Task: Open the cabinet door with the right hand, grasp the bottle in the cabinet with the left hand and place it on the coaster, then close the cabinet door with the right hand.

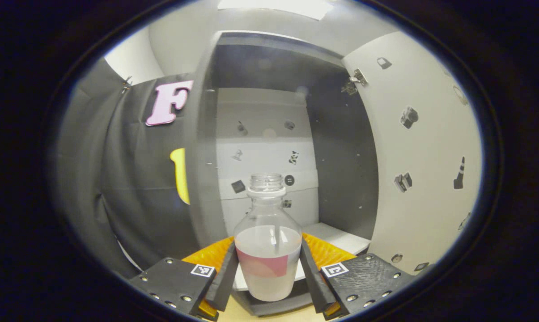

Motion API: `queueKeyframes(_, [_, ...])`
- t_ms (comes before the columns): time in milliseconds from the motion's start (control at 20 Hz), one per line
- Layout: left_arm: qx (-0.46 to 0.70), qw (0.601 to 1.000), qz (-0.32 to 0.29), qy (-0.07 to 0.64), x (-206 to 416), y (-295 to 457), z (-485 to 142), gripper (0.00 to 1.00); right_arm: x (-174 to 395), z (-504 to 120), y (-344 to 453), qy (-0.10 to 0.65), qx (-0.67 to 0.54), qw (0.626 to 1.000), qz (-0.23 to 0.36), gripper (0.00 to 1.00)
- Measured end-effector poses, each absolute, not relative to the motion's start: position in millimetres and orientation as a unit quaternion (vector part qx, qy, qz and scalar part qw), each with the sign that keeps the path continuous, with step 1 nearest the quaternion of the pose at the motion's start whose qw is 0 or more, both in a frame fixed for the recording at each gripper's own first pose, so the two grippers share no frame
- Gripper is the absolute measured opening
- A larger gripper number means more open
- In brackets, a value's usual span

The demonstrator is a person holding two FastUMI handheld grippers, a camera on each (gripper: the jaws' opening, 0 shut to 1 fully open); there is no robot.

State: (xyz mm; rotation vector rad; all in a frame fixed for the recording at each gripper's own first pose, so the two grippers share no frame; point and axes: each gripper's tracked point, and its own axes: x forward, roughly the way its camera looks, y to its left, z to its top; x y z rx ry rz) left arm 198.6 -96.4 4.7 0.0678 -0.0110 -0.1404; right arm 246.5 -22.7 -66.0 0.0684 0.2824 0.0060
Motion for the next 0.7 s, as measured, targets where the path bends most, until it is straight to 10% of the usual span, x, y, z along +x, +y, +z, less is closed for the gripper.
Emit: queueKeyframes(700, [0.023, 0.997, 0.073, 0.028, 99.3, 78.4, -129.6, 0.72, 175.0, -24.1, -36.3, 0.107, 0.005, 0.992, -0.068, 0.98])
